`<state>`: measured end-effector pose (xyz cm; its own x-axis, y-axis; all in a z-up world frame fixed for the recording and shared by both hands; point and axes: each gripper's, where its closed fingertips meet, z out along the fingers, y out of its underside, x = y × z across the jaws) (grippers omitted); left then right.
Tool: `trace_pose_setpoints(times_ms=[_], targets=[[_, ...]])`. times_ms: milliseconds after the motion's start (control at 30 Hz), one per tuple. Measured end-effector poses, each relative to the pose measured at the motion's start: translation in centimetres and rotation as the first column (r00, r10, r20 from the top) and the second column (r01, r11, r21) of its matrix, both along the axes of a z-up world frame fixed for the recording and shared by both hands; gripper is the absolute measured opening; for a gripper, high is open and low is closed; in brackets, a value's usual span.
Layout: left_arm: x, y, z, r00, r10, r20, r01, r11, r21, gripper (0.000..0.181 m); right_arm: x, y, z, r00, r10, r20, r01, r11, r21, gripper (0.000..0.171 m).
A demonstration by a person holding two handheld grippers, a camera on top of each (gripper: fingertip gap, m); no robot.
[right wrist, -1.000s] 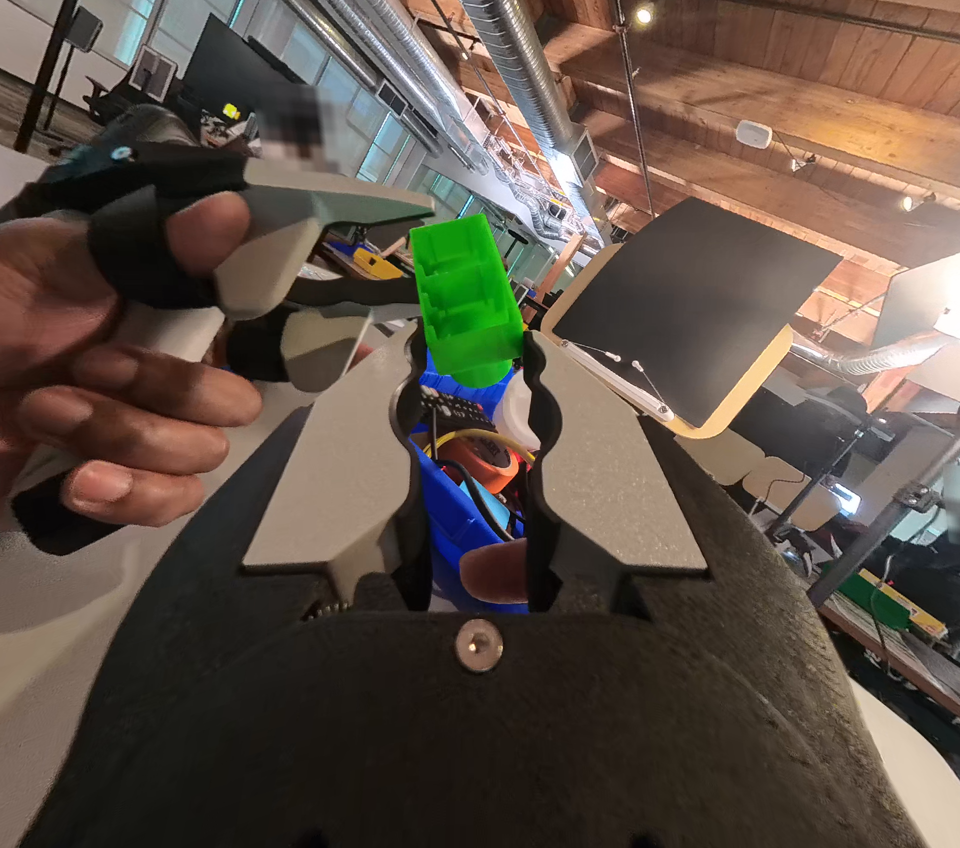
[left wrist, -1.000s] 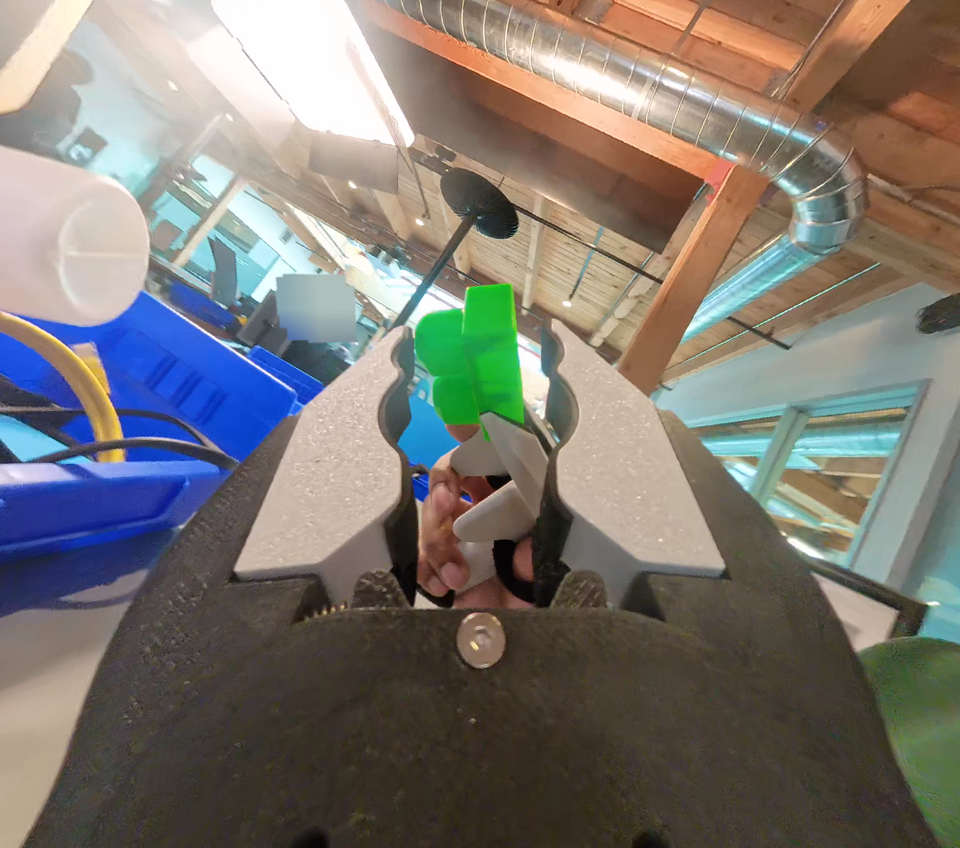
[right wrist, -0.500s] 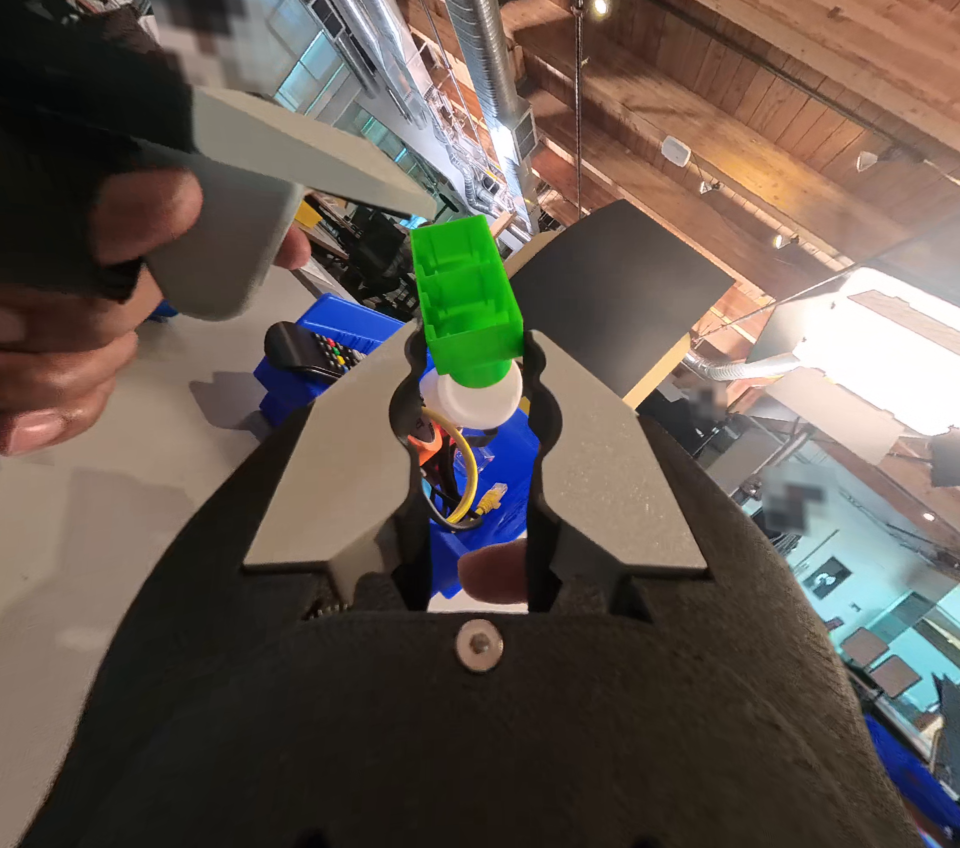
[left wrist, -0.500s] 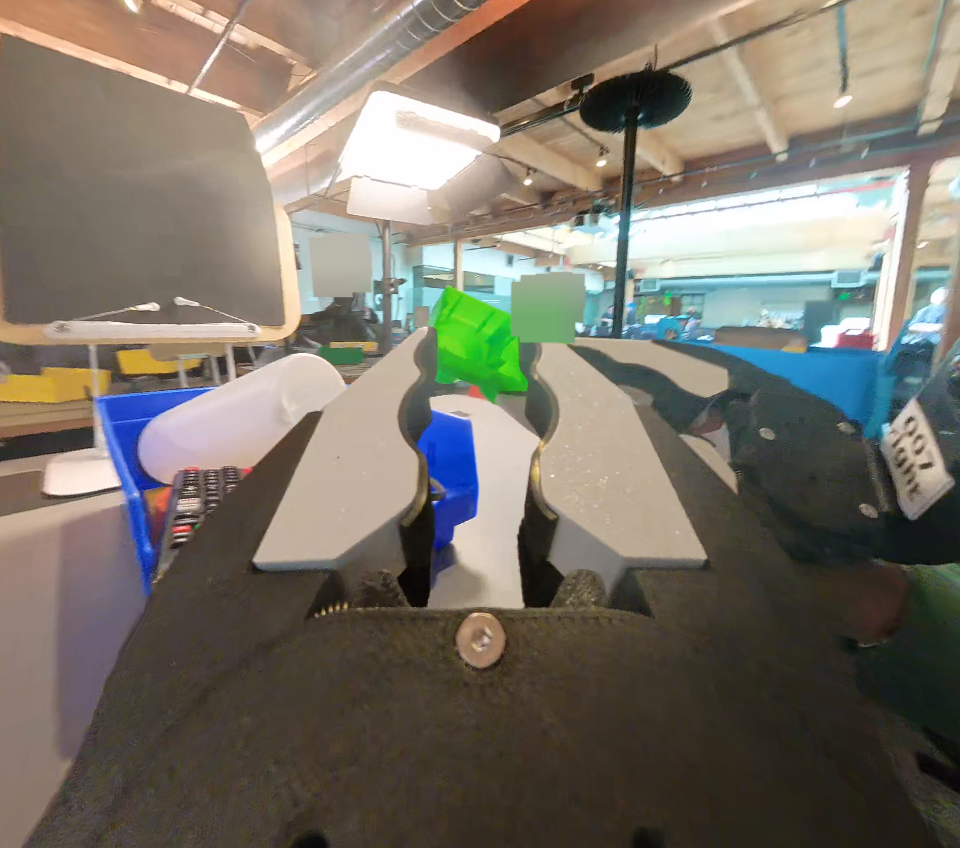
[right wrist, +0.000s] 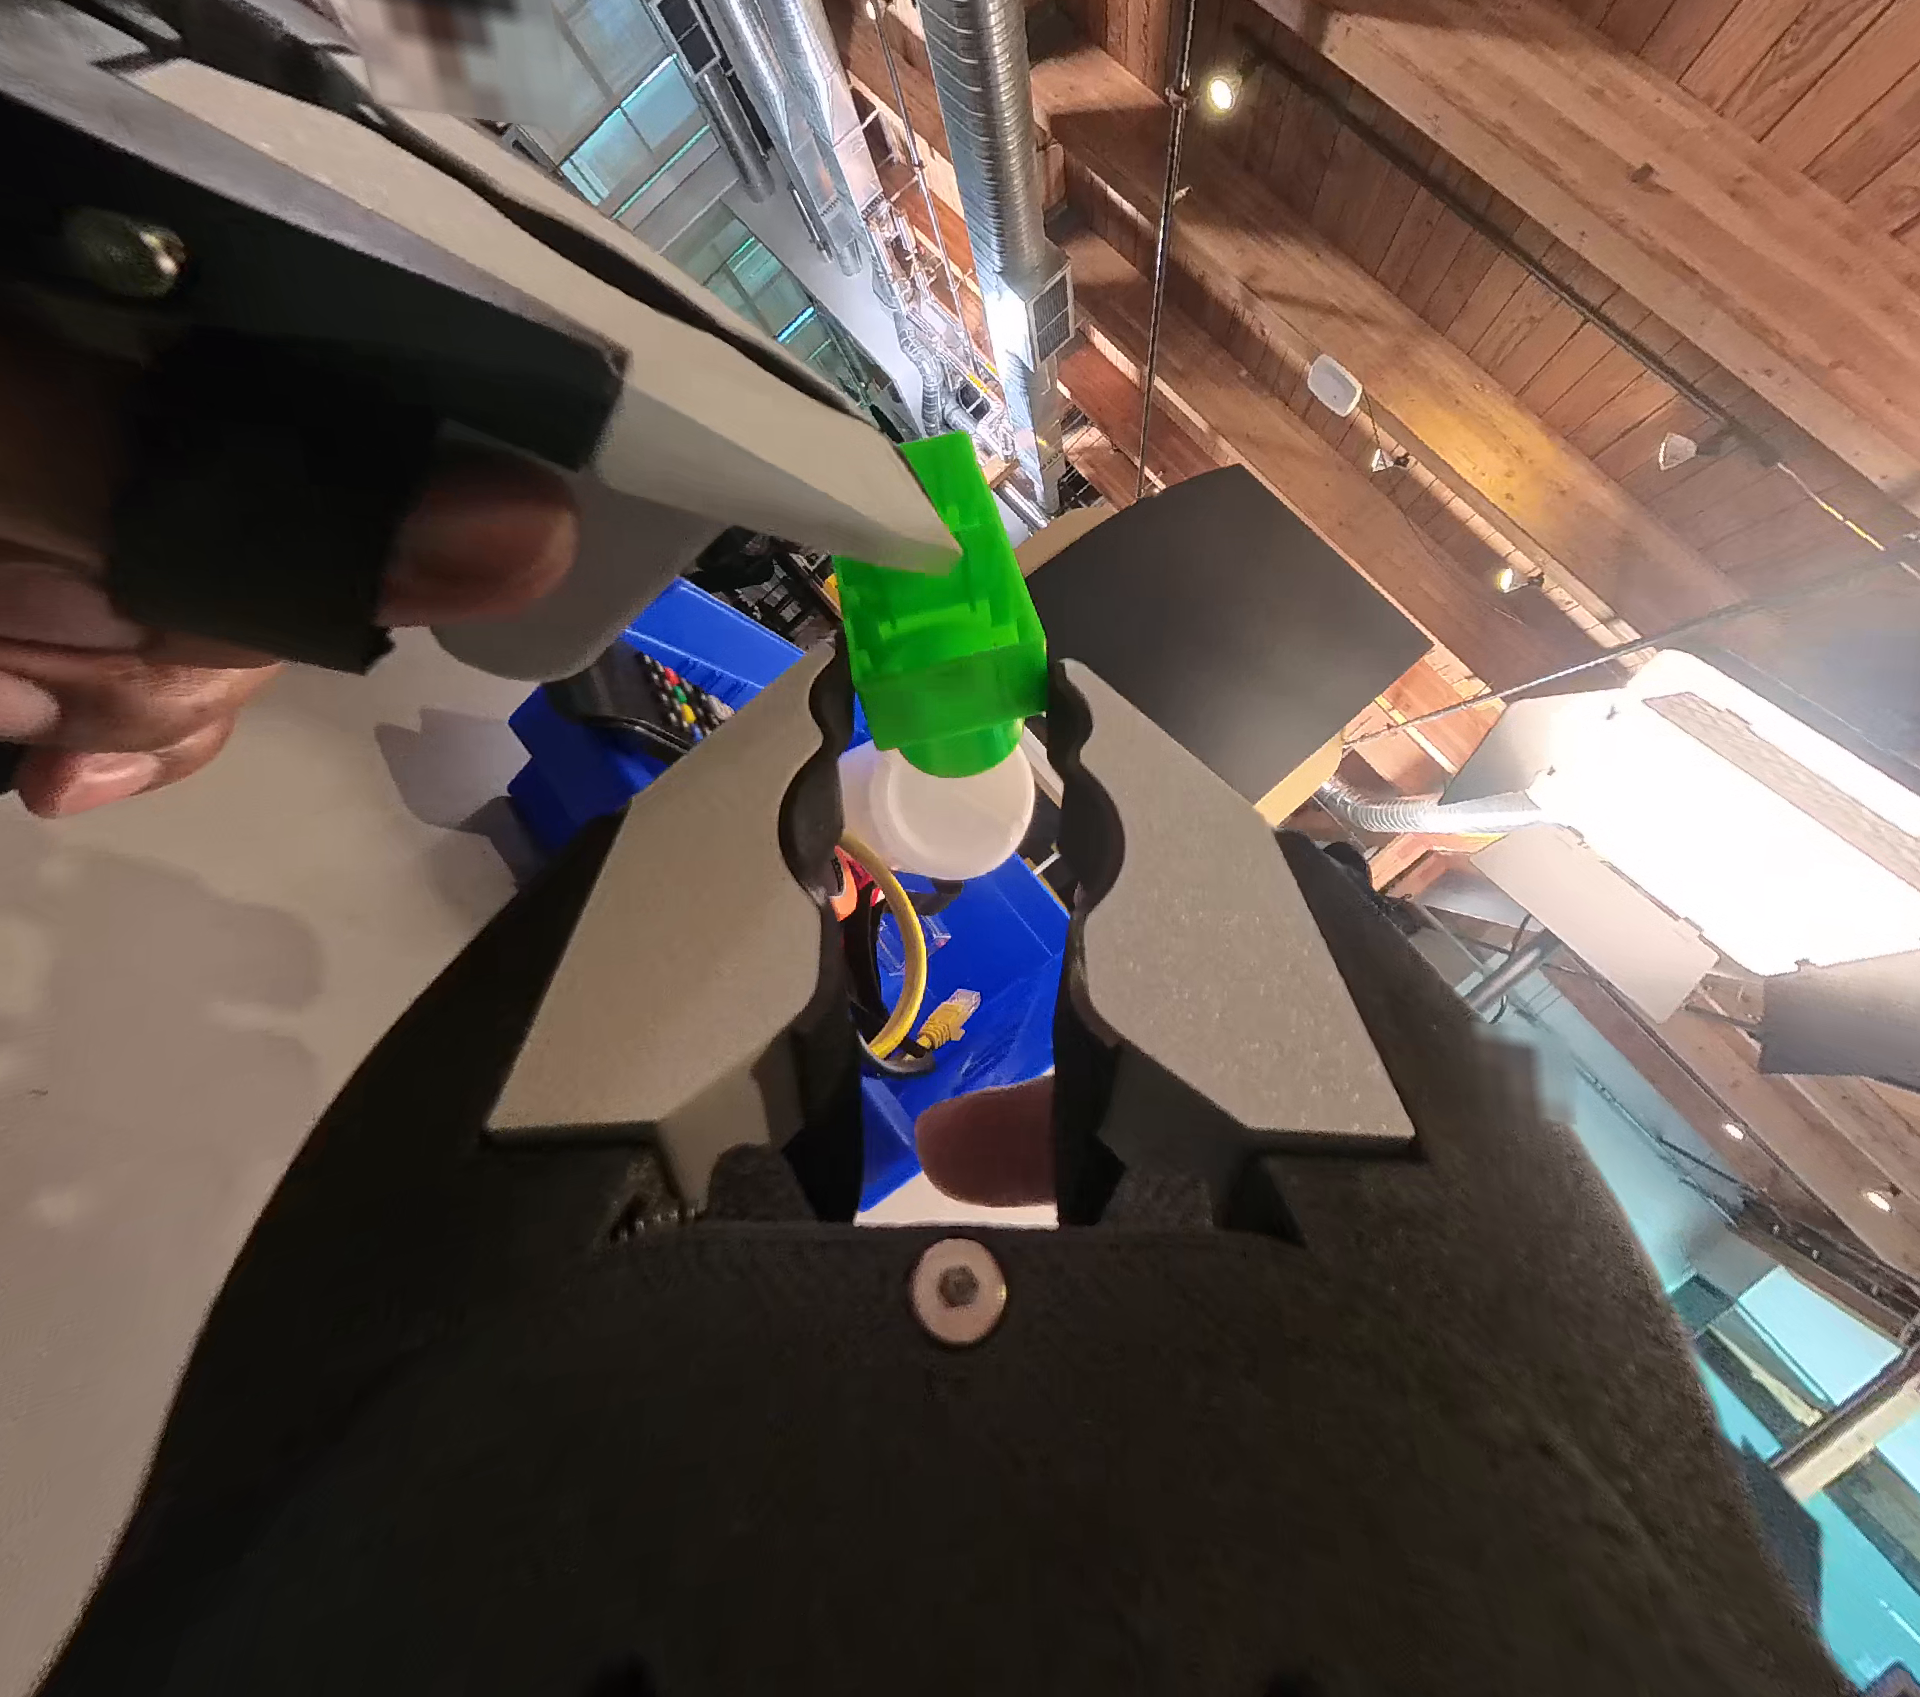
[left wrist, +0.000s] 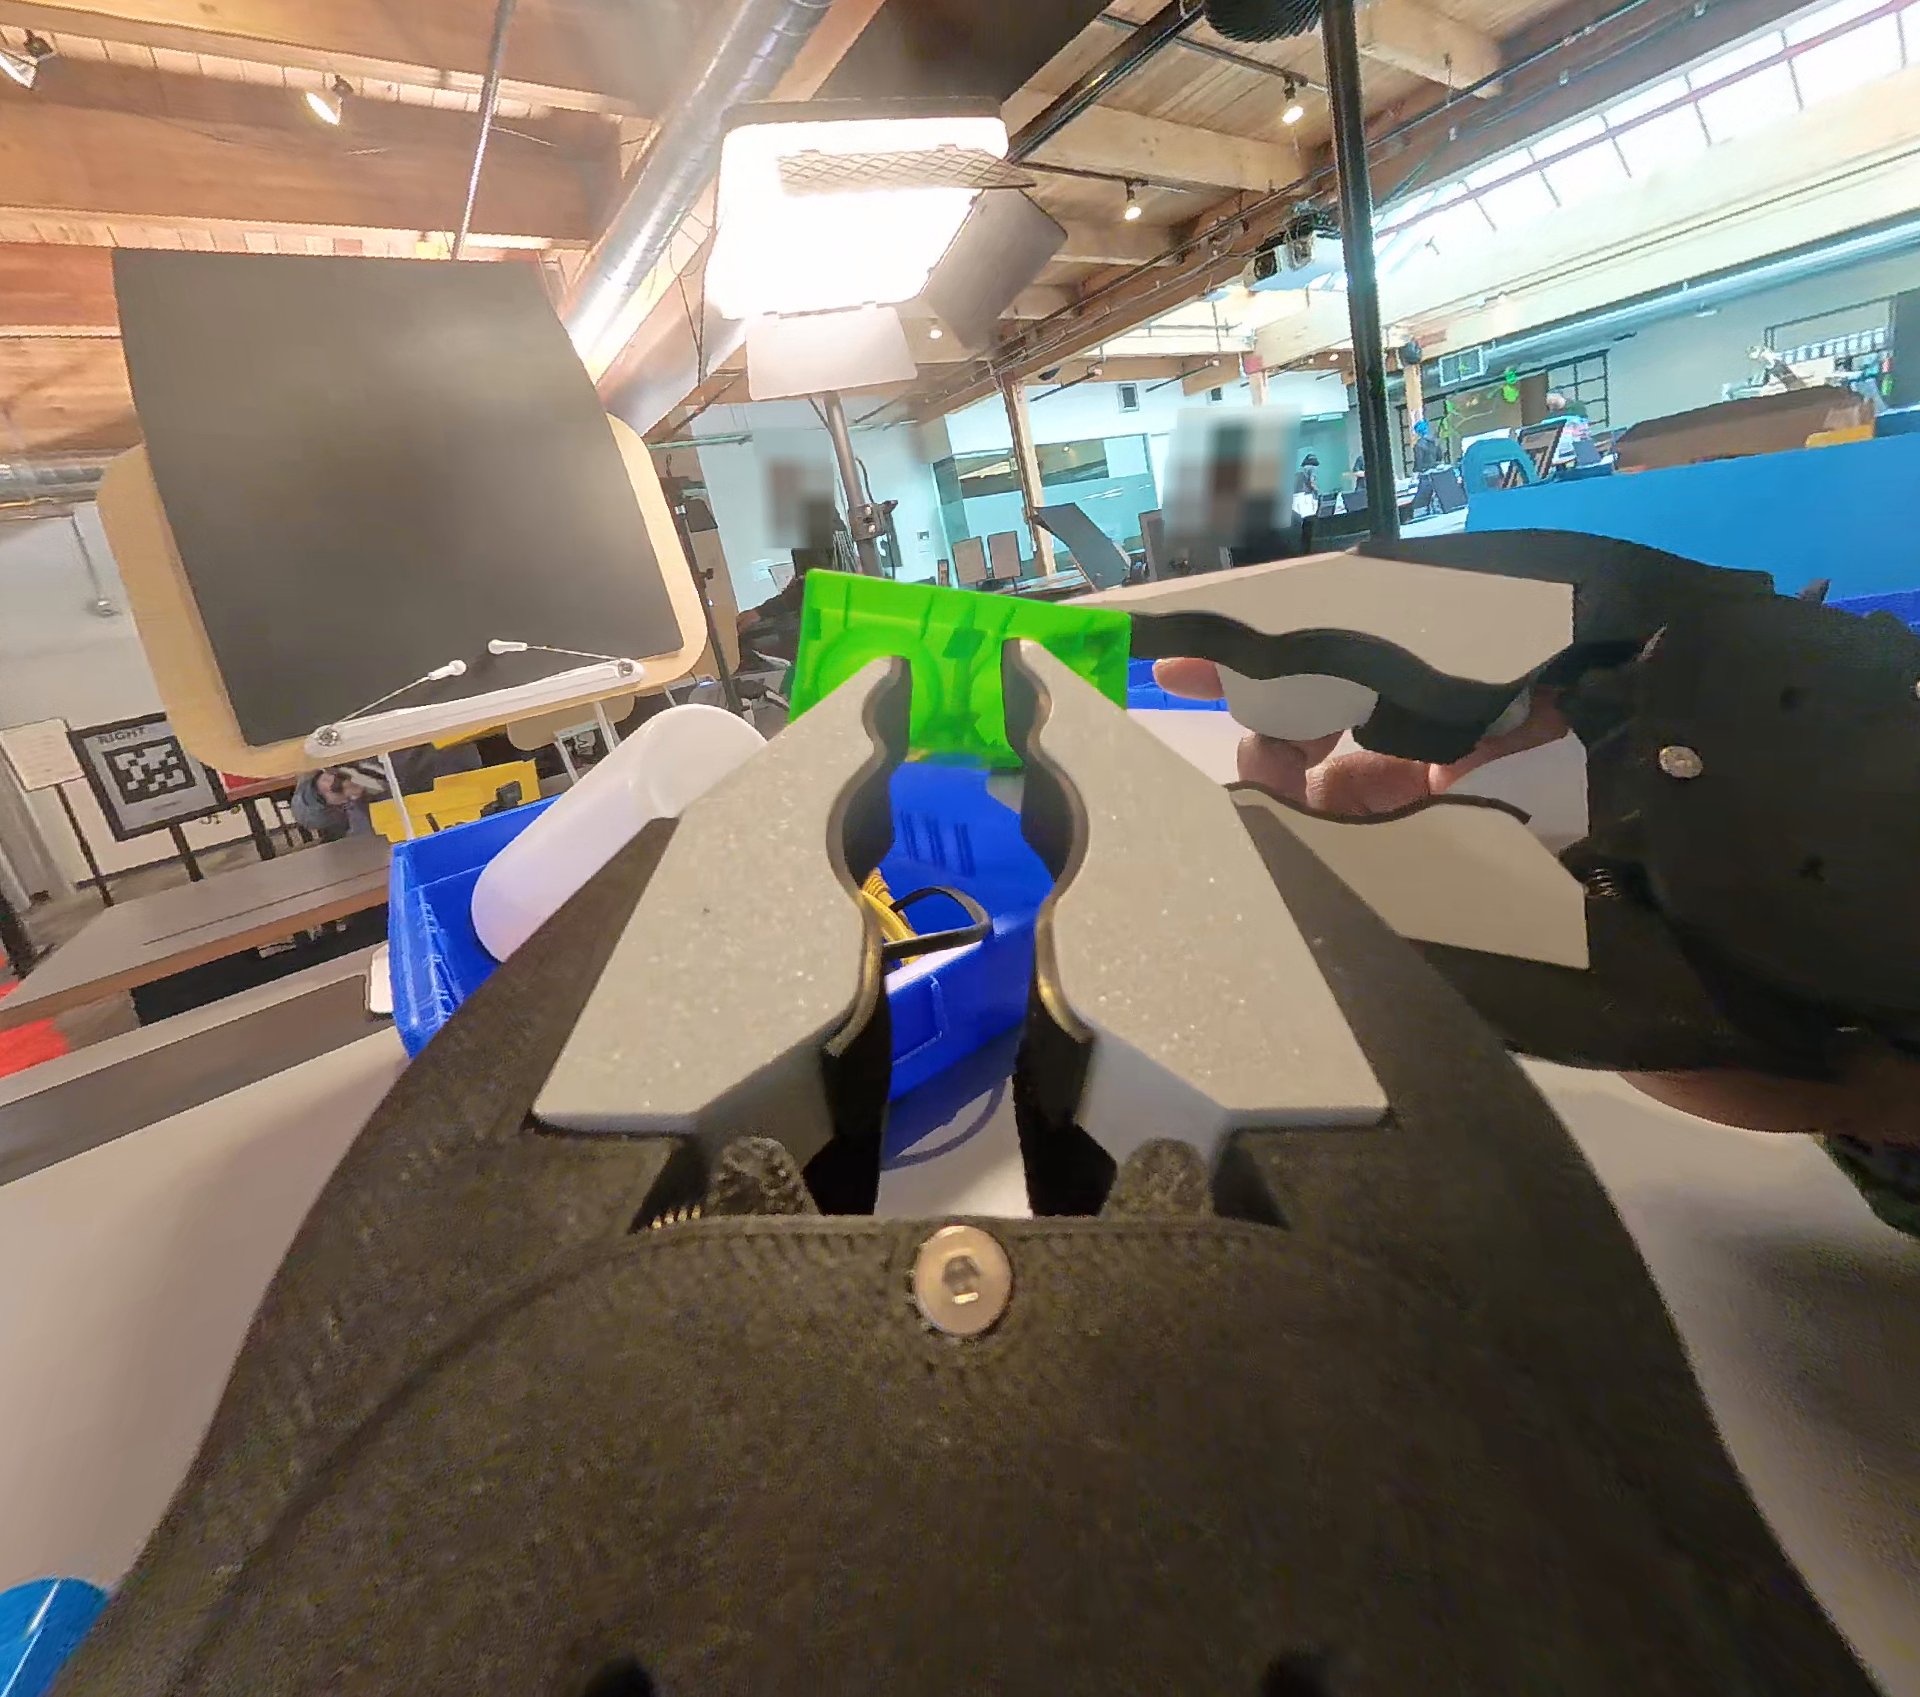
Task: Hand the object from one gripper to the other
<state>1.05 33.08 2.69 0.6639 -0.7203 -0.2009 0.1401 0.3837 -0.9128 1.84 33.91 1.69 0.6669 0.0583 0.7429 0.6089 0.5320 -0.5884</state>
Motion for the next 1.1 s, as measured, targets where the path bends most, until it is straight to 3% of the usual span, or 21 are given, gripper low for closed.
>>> trace_pose_setpoints(times_ms=[333, 567, 633, 733, 867, 933, 1100], targets=[[-0.2, 0.5, -0.7, 1.000, 0.007, -0.014, -0.008, 0.999, -0.054, 0.004, -0.8, -0.5, -0.3, 0.999, 0.011, 0.042, -0.013, 0.999, 0.036, 0.039], [-2.2, 1.5, 0.1, 0.941, -0.169, 0.292, 0.242, 0.942, -0.234, 0.002, -0.4, -0.9, 0.6, 0.994, 0.081, -0.073, -0.081, 0.997, -0.003, 0.041], [-2.1, 1.4, 0.2, 0.862, -0.285, 0.419, 0.419, 0.866, -0.274, 0.002, -0.5, -0.9, 0.5, 0.987, 0.121, -0.107, -0.125, 0.991, -0.039, 0.042], [-1.9, 0.9, 0.4, 0.662, -0.428, 0.615, 0.692, 0.664, -0.284, 0.002, -0.9, -1.6, 0.8, 0.960, 0.216, -0.177, -0.233, 0.969, -0.080, 0.043], [-2.5, 0.7, 0.8, 0.392, -0.461, 0.796, 0.890, 0.410, -0.201, 0.002, -1.1, -2.4, 1.2, 0.904, 0.331, -0.271, -0.374, 0.920, -0.121, 0.044], [-2.5, 0.2, 1.1, 0.334, -0.483, 0.809, 0.921, 0.351, -0.170, 0.002, -1.4, -2.5, 0.6, 0.889, 0.367, -0.274, -0.420, 0.892, -0.169, 0.044], [-1.6, -1.8, 1.4, 0.306, -0.572, 0.761, 0.944, 0.287, -0.164, 0.002, -0.9, -2.5, -0.2, 0.925, 0.356, -0.129, -0.375, 0.911, -0.170, 0.047]])
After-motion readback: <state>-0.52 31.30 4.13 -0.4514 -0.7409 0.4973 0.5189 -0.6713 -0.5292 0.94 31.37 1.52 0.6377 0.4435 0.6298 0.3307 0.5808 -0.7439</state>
